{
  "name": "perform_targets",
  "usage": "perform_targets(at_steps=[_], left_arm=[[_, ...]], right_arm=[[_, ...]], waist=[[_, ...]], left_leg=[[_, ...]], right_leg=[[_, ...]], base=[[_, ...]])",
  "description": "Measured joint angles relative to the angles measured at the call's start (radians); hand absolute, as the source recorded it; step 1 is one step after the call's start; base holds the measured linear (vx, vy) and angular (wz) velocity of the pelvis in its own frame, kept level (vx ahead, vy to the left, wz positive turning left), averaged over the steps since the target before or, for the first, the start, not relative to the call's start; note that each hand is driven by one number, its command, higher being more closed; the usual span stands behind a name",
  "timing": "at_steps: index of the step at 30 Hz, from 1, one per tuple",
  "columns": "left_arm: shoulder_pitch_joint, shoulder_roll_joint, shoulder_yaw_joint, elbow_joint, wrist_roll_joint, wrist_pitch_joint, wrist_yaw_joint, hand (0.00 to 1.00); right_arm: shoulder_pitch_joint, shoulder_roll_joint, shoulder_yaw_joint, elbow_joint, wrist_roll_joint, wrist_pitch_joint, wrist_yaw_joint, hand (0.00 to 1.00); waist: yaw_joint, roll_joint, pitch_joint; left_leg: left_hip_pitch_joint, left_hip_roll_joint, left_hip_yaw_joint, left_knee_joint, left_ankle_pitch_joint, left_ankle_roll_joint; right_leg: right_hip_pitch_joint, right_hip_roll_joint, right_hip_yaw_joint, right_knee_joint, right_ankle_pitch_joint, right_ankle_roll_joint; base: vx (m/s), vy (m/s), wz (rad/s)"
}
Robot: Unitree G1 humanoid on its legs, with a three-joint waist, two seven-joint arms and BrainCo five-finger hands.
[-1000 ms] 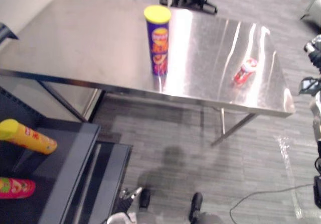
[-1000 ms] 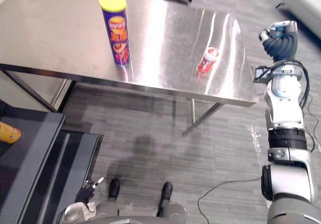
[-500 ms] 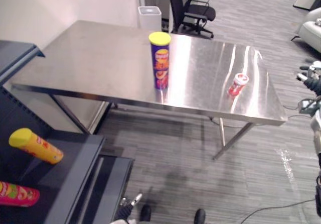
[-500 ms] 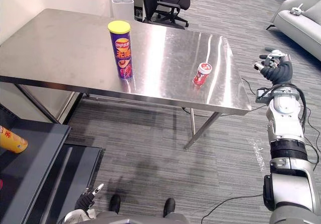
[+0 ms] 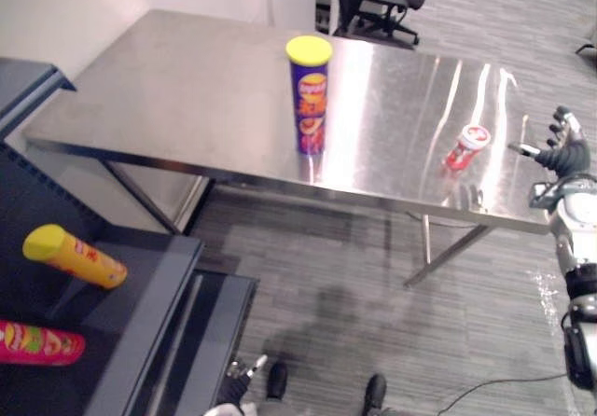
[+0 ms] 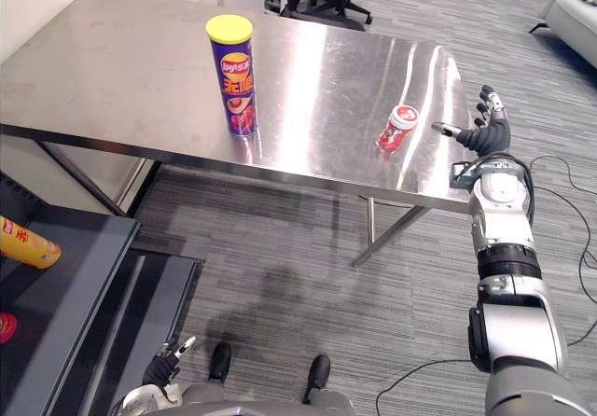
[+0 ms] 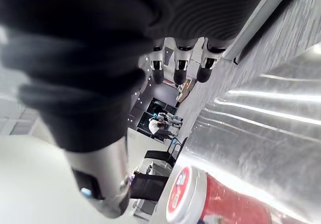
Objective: Put the gum and the chips on the shelf.
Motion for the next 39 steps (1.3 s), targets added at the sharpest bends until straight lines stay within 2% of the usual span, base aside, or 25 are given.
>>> perform_targets(at_steps=[4, 10, 16, 25, 26, 39], left_arm=[[-0.027, 0.000, 0.011, -0.004, -0.001, -0.005, 0.001, 0.00], [-0.034, 0.000, 0.022, -0.021, -0.009, -0.006, 0.003, 0.00], [-0.046, 0.002, 0.024, -0.046, -0.040, -0.013, 0.005, 0.00], [-0.050, 0.009, 0.021, -0.058, -0.042, -0.020, 0.010, 0.00], [-0.051, 0.009, 0.021, -0.058, -0.042, -0.020, 0.011, 0.00], [-0.067, 0.012, 0.021, -0.060, -0.074, -0.021, 0.027, 0.00]], right_arm=[[-0.047, 0.001, 0.013, 0.000, 0.000, 0.001, -0.001, 0.00], [-0.065, 0.003, 0.038, 0.001, -0.001, 0.002, -0.002, 0.00], [-0.081, 0.004, 0.039, 0.002, -0.001, 0.002, -0.003, 0.00], [-0.086, 0.027, 0.039, 0.009, 0.000, -0.002, -0.025, 0.00], [-0.086, 0.027, 0.039, 0.010, 0.000, -0.003, -0.026, 1.00], [-0.114, 0.026, 0.034, 0.038, 0.001, -0.023, -0.045, 1.00]], waist=[[0.017, -0.003, 0.053], [0.024, -0.010, 0.079], [0.032, -0.024, 0.135], [0.034, -0.033, 0.157], [0.034, -0.034, 0.158], [0.038, -0.042, 0.191]], left_leg=[[-0.004, -0.002, -0.003, 0.000, 0.000, 0.000], [-0.037, -0.004, -0.007, 0.000, 0.002, 0.002], [-0.039, -0.004, -0.009, 0.000, 0.001, 0.002], [-0.042, -0.005, -0.007, 0.000, 0.001, 0.002], [-0.042, -0.005, -0.005, 0.000, 0.001, 0.001], [-0.054, -0.005, -0.001, 0.000, 0.001, 0.001]], right_leg=[[-0.002, -0.001, -0.003, 0.000, 0.000, 0.000], [-0.033, -0.002, -0.007, 0.000, 0.000, 0.000], [-0.034, -0.002, -0.009, 0.000, 0.000, -0.001], [-0.040, -0.003, -0.007, 0.001, -0.002, -0.004], [-0.040, -0.003, -0.006, 0.001, -0.003, -0.005], [-0.059, -0.003, 0.001, 0.007, -0.004, -0.008]], base=[[0.00, -0.001, 0.01], [0.02, 0.000, 0.01], [0.01, -0.001, 0.00], [0.00, 0.000, 0.00], [0.00, 0.000, 0.00], [0.01, -0.001, -0.02]])
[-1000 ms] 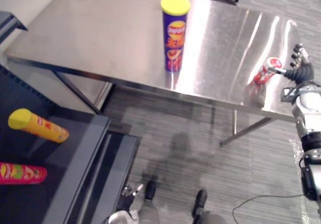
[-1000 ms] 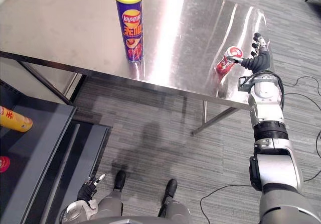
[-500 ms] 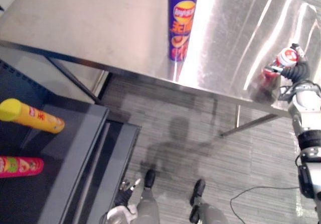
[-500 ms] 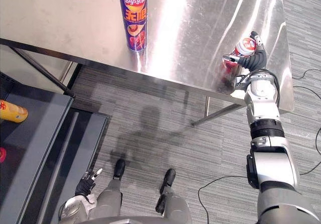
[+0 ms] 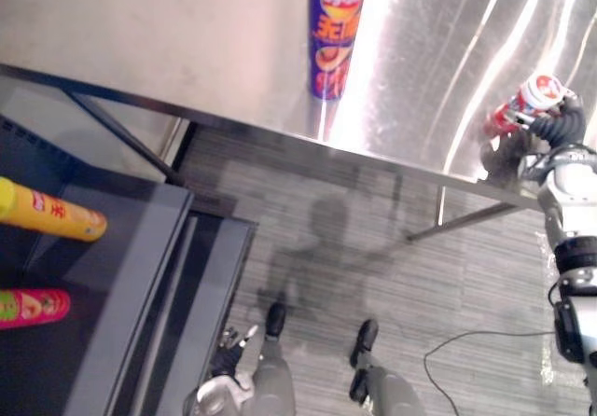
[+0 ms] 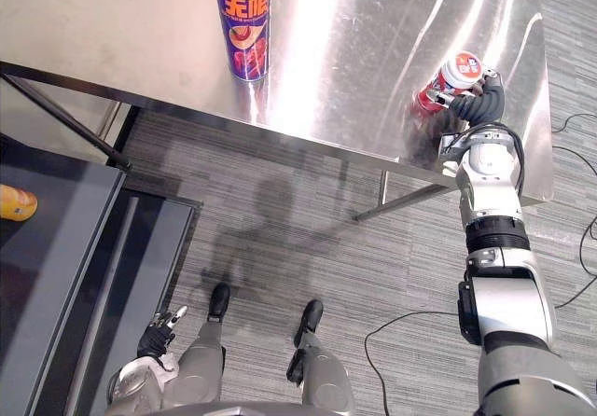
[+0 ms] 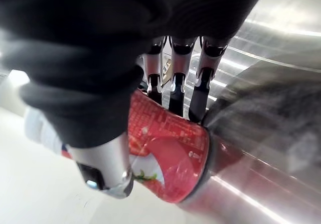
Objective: Put the gum and the chips on the shelf.
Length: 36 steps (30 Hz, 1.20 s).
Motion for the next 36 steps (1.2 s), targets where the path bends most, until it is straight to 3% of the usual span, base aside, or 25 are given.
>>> perform_targets(at_steps=[21, 30, 36], left_arm=[[-0.003, -0.002, 0.008, 0.001, 0.003, 0.009, 0.013, 0.00], [0.007, -0.005, 0.037, 0.009, 0.015, 0.026, 0.010, 0.00], [0.041, -0.004, 0.058, 0.046, 0.050, 0.046, 0.003, 0.00]], right_arm=[[0.047, 0.009, 0.000, -0.069, -0.001, 0.006, -0.018, 1.00], [0.159, 0.009, -0.007, -0.307, -0.001, 0.002, 0.006, 1.00], [0.348, 0.008, -0.052, -0.479, -0.001, -0.002, 0.064, 1.00]], waist=[[-0.003, -0.002, 0.003], [-0.026, -0.008, -0.003], [-0.059, -0.018, -0.101]], left_leg=[[0.017, 0.003, 0.007, 0.000, -0.001, -0.001], [0.082, 0.007, 0.028, 0.000, -0.004, -0.002], [0.116, 0.011, 0.052, 0.000, -0.013, -0.005]], right_leg=[[0.008, 0.000, 0.007, 0.012, -0.001, -0.002], [0.064, 0.003, 0.022, 0.013, -0.003, -0.004], [0.084, 0.006, 0.038, 0.013, -0.006, -0.005]], base=[[0.00, 0.000, 0.00], [-0.01, 0.000, -0.06], [0.01, -0.006, -0.11]])
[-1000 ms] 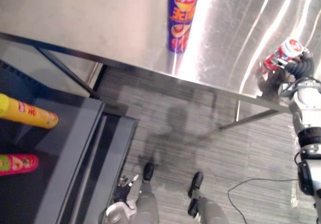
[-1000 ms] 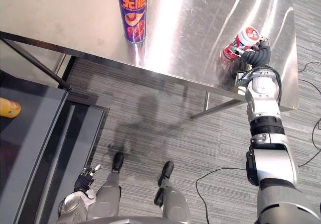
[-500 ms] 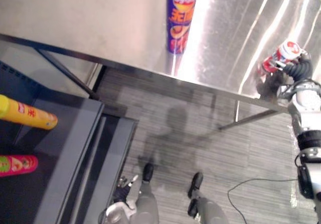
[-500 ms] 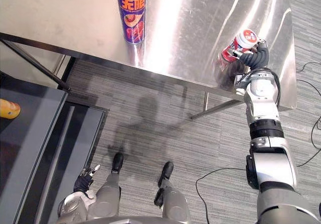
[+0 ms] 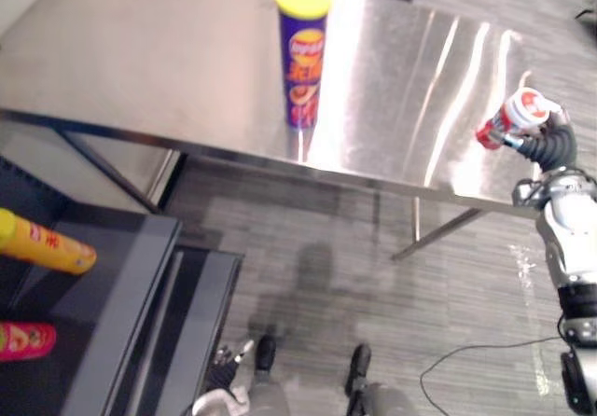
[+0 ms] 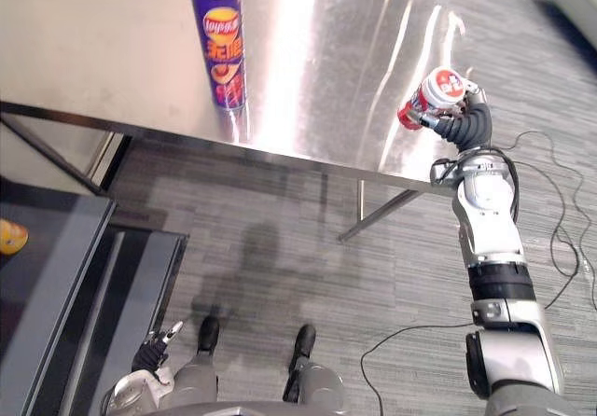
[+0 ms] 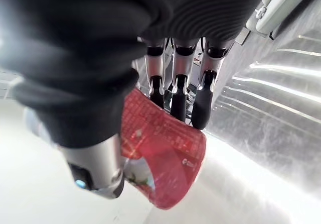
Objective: Put the gum and the chips on the shelf.
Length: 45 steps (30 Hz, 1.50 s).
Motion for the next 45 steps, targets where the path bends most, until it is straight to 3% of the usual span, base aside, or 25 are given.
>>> perform_targets(at_steps=[6, 9, 14, 16, 21, 25, 30, 39, 42, 45], left_arm=[[0.043, -0.001, 0.013, 0.037, 0.036, 0.001, -0.013, 0.00], [0.053, -0.006, 0.027, 0.042, 0.036, 0.004, -0.024, 0.00], [0.054, -0.010, 0.029, 0.079, 0.042, 0.013, -0.031, 0.00], [0.057, -0.017, 0.030, 0.096, 0.046, 0.014, -0.032, 0.00], [0.052, -0.022, 0.028, 0.111, 0.076, 0.016, -0.036, 0.00], [0.052, -0.023, 0.027, 0.114, 0.076, 0.021, -0.031, 0.00], [0.052, -0.026, 0.025, 0.114, 0.080, 0.022, -0.021, 0.00], [0.056, -0.033, 0.026, 0.116, 0.082, 0.023, -0.004, 0.00], [0.058, -0.033, 0.028, 0.113, 0.082, 0.023, -0.004, 0.00], [0.058, -0.033, 0.032, 0.102, 0.080, 0.021, -0.002, 0.00]], right_arm=[[0.254, 0.000, -0.037, -0.193, -0.005, -0.003, 0.066, 1.00], [0.376, 0.014, -0.040, -0.281, -0.039, -0.003, 0.113, 1.00], [0.554, 0.152, -0.053, -0.378, -0.117, -0.002, 0.152, 1.00], [0.661, 0.238, -0.022, -0.394, -0.127, 0.003, 0.180, 1.00], [0.792, 0.356, 0.071, -0.391, -0.198, 0.034, 0.217, 1.00], [0.830, 0.412, 0.073, -0.388, -0.354, 0.052, 0.208, 1.00], [0.831, 0.443, 0.045, -0.389, -0.439, 0.054, 0.166, 1.00], [0.830, 0.443, -0.032, -0.405, -0.441, 0.054, 0.128, 1.00], [0.832, 0.442, -0.034, -0.424, -0.441, 0.054, 0.131, 1.00], [0.813, 0.427, -0.034, -0.433, -0.441, 0.054, 0.136, 1.00]], waist=[[-0.028, 0.009, -0.114], [-0.035, 0.021, -0.129], [-0.048, 0.053, -0.163], [-0.051, 0.074, -0.175], [-0.052, 0.092, -0.185], [-0.053, 0.098, -0.187], [-0.052, 0.103, -0.191], [-0.052, 0.119, -0.196], [-0.053, 0.122, -0.191], [-0.045, 0.124, -0.158]], left_leg=[[0.047, -0.001, 0.002, 0.000, -0.021, -0.003], [0.063, -0.001, 0.003, 0.000, -0.023, -0.005], [0.064, 0.000, 0.003, 0.000, -0.025, -0.005], [0.067, 0.003, 0.007, 0.000, -0.026, -0.007], [0.082, 0.011, 0.023, 0.000, -0.035, -0.011], [0.082, 0.011, 0.026, 0.000, -0.038, -0.010], [0.082, 0.010, 0.026, 0.000, -0.039, -0.007], [0.099, 0.011, 0.022, 0.000, -0.048, -0.004], [0.098, 0.009, 0.001, 0.023, -0.054, -0.003], [0.095, 0.008, -0.018, 0.095, -0.091, -0.007]], right_leg=[[0.046, -0.003, -0.001, 0.001, -0.023, 0.010], [0.060, -0.004, -0.002, 0.003, -0.032, 0.008], [0.062, -0.004, -0.002, 0.002, -0.033, 0.009], [0.064, -0.002, -0.001, -0.001, -0.033, 0.010], [0.078, 0.007, 0.009, -0.014, -0.033, 0.010], [0.079, 0.007, 0.011, -0.017, -0.032, 0.011], [0.082, 0.007, 0.010, -0.021, -0.026, 0.015], [0.102, 0.008, 0.005, -0.019, -0.033, 0.021], [0.106, 0.001, -0.010, 0.017, -0.056, 0.023], [0.100, -0.016, -0.020, 0.135, -0.126, 0.020]], base=[[0.01, -0.004, -0.02], [0.00, 0.000, 0.00], [0.00, 0.000, 0.00], [0.01, -0.012, -0.05], [0.00, -0.016, -0.08], [0.00, -0.001, -0.01], [0.00, 0.000, 0.00], [0.00, -0.001, 0.01], [0.02, -0.006, 0.19], [-0.02, -0.004, 0.18]])
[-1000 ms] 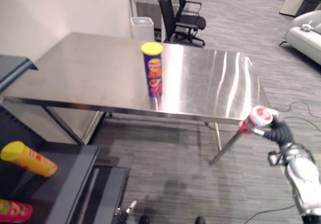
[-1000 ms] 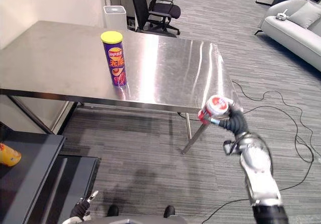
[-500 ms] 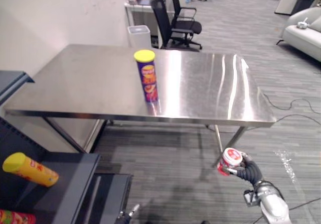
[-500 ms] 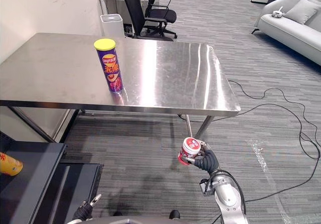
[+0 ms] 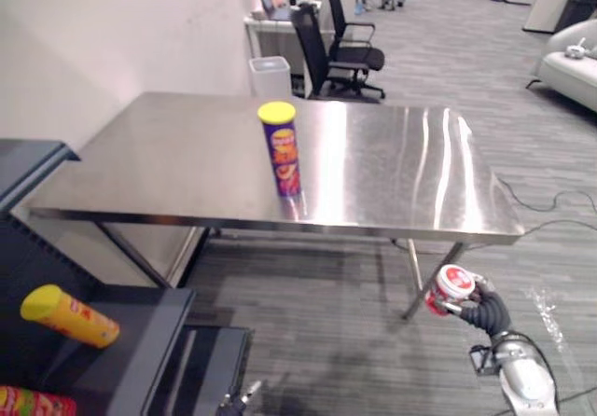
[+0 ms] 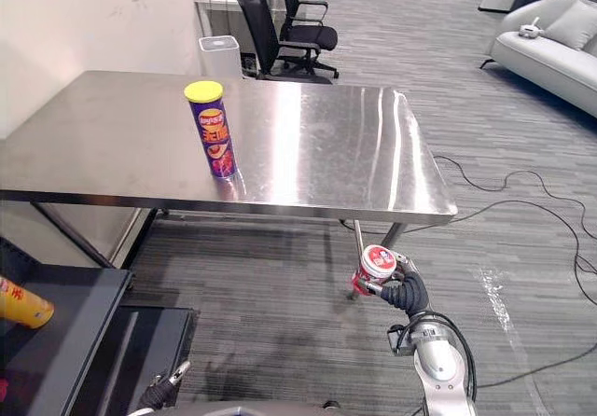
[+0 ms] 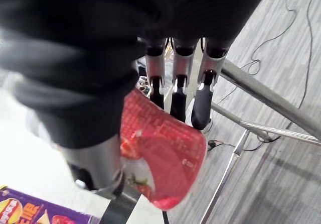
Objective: Put the gum and the chips on the shelf.
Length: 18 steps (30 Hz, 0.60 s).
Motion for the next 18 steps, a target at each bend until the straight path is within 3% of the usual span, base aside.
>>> perform_targets(at_steps=[4, 8, 10, 11, 12, 14, 15, 16, 17, 18], left_arm=[[0.007, 0.001, 0.047, -0.006, -0.008, -0.001, 0.002, 0.00], [0.034, 0.003, 0.076, -0.002, -0.014, 0.002, 0.002, 0.00], [0.052, 0.001, 0.099, 0.010, -0.020, 0.014, 0.010, 0.00], [0.053, -0.004, 0.120, 0.018, -0.021, 0.021, 0.013, 0.00], [0.059, -0.019, 0.144, 0.015, -0.042, 0.023, 0.016, 0.00], [0.070, -0.031, 0.145, 0.013, -0.050, 0.023, 0.017, 0.00], [0.074, -0.035, 0.132, -0.018, -0.053, 0.022, 0.018, 0.00], [0.069, -0.014, 0.126, -0.050, -0.054, 0.019, 0.018, 0.00], [0.057, -0.007, 0.133, -0.055, -0.054, 0.020, 0.017, 0.00], [0.046, -0.002, 0.155, -0.056, -0.054, 0.022, 0.019, 0.00]], right_arm=[[-0.019, -0.039, 0.001, -0.009, 0.002, 0.000, 0.001, 1.00], [-0.018, -0.082, 0.000, -0.043, 0.002, 0.000, 0.002, 1.00], [-0.019, -0.091, 0.000, -0.057, 0.004, 0.000, 0.002, 1.00], [-0.026, -0.096, -0.004, -0.063, 0.004, -0.001, 0.002, 1.00], [-0.054, -0.106, -0.028, -0.066, 0.003, 0.001, 0.001, 1.00], [-0.064, -0.111, -0.045, -0.070, 0.003, 0.003, 0.000, 1.00], [-0.068, -0.108, -0.053, -0.069, 0.003, 0.004, -0.003, 1.00], [-0.055, -0.096, -0.054, -0.065, 0.002, 0.013, 0.001, 1.00], [-0.046, -0.078, -0.063, -0.067, 0.002, 0.013, 0.002, 1.00], [-0.048, -0.048, -0.079, -0.067, 0.002, 0.014, 0.000, 1.00]], waist=[[0.020, -0.002, 0.050], [0.024, -0.007, 0.101], [0.025, -0.008, 0.118], [0.024, -0.023, 0.118], [0.025, -0.018, 0.135], [0.025, 0.004, 0.133], [0.012, 0.019, 0.132], [0.005, -0.006, 0.117], [0.002, -0.006, 0.116], [0.001, -0.006, 0.118]], left_leg=[[-0.058, 0.006, -0.037, 0.159, -0.082, -0.012], [-0.117, 0.008, -0.089, 0.226, -0.102, -0.005], [-0.149, 0.078, 0.073, 0.219, -0.088, 0.129], [-0.148, 0.130, 0.208, 0.235, -0.096, 0.173], [-0.205, 0.208, 0.381, 0.468, -0.111, 0.204], [-0.210, 0.239, 0.473, 0.593, -0.115, 0.236], [-0.253, 0.254, 0.533, 0.604, -0.072, 0.276], [-0.243, 0.200, 0.553, 0.449, -0.006, 0.234], [-0.228, 0.188, 0.573, 0.437, -0.018, 0.206], [-0.225, 0.235, 0.644, 0.574, -0.089, 0.217]], right_leg=[[-0.038, -0.017, -0.019, 0.170, -0.104, -0.016], [-0.064, -0.043, -0.095, 0.294, -0.186, -0.033], [-0.074, -0.054, -0.154, 0.323, -0.198, -0.048], [-0.076, -0.072, -0.185, 0.320, -0.201, -0.058], [-0.092, -0.092, -0.216, 0.362, -0.228, -0.083], [-0.097, -0.101, -0.237, 0.398, -0.247, -0.080], [-0.110, -0.113, -0.270, 0.439, -0.264, -0.076], [-0.126, -0.127, -0.303, 0.392, -0.265, -0.087], [-0.117, -0.132, -0.347, 0.357, -0.242, -0.095], [-0.107, -0.134, -0.393, 0.343, -0.227, -0.087]], base=[[-0.09, -0.043, 0.19], [-0.08, -0.100, 0.59], [-0.07, -0.163, 0.78], [-0.05, -0.110, 0.89], [-0.03, -0.080, 0.72], [0.00, -0.066, 0.67], [-0.02, -0.113, 1.18], [-0.04, -0.128, 1.35], [-0.07, -0.096, 1.07], [-0.04, -0.095, 1.07]])
